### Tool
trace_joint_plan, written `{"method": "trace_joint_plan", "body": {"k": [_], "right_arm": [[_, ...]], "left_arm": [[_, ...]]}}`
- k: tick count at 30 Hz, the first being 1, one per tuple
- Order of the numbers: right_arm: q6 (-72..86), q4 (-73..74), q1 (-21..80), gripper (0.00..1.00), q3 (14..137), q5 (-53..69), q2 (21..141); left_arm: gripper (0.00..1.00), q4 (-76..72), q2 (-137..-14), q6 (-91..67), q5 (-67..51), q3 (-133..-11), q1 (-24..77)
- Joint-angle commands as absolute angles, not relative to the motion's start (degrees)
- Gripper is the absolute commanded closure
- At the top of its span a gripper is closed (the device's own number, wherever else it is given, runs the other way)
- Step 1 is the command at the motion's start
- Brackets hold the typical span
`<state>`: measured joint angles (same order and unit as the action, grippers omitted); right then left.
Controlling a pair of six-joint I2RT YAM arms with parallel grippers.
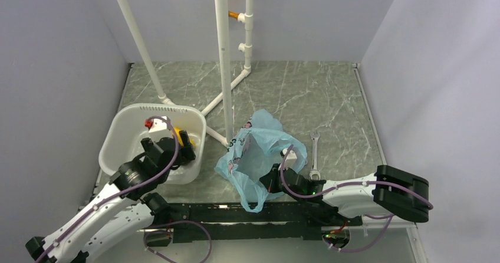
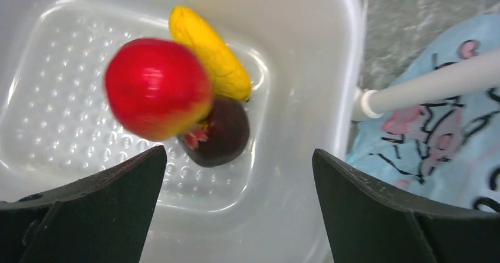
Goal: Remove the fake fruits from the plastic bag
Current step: Place the fake fruit in the bin.
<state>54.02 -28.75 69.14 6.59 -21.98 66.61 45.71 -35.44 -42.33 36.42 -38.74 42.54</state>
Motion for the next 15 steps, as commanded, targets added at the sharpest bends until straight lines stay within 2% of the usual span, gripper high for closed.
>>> {"method": "trace_joint_plan", "body": {"k": [1, 7, 15], "right_arm": [[53.92, -29.16, 69.17, 0.98, 8.00, -22.15, 65.01], [54.07, -28.08, 69.21, 0.97, 8.68, -22.17, 65.05], [53.73, -25.20, 69.15, 0.92, 10.10, -22.32, 63.75]], "left_arm": [[0.01, 45.51, -32.42, -38.83, 33.02, -42.80, 42.24], [0.01, 49.67, -34.68, -39.04, 35.47, -45.59, 42.29], [0.01, 40.71, -31.51, -31.35, 25.57, -49.18, 42.26]]}}
